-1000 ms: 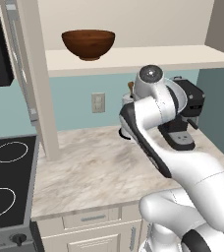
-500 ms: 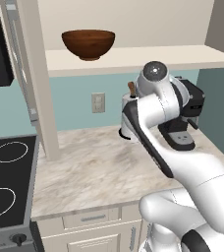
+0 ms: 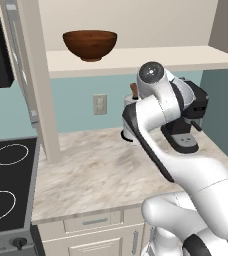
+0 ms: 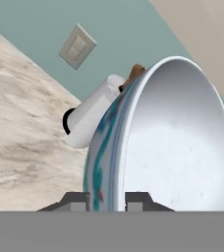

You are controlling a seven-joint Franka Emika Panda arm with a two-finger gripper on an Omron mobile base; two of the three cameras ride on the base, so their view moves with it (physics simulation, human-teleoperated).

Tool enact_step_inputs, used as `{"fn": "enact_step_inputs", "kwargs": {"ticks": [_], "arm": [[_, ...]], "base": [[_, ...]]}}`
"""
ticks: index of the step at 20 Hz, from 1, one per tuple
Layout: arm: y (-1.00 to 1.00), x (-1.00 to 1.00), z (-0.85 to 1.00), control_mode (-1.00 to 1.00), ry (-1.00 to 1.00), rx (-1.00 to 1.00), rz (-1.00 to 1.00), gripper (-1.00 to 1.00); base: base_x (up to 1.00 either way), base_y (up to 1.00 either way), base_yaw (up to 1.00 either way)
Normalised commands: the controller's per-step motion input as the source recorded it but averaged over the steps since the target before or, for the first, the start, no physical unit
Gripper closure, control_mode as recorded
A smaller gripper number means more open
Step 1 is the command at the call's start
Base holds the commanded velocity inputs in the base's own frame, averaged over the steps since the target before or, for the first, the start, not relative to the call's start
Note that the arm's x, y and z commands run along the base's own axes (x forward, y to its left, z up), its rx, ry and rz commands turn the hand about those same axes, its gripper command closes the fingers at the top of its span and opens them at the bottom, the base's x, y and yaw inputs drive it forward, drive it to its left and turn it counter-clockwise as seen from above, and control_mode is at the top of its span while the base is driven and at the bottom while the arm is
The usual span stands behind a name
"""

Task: Open the cabinet. Pick the bowls from the counter and place them in the cabinet. Then close the cabinet.

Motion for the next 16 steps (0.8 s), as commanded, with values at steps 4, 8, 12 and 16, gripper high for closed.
{"fn": "enact_step_inputs", "kwargs": {"ticks": [4,8,12,16], "arm": [[0.0,-0.42,0.01,-1.0,-0.02,-0.1,0.0,1.0],[0.0,-0.45,0.0,-1.0,-0.01,-0.06,0.0,1.0],[0.0,-0.37,0.07,-1.0,0.0,-0.03,0.0,1.0],[0.0,-0.11,0.24,-1.0,0.0,0.0,0.0,1.0]], "base": [[0.0,0.0,0.0],[0.0,0.0,0.0],[0.0,0.0,0.0],[0.0,0.0,0.0]]}}
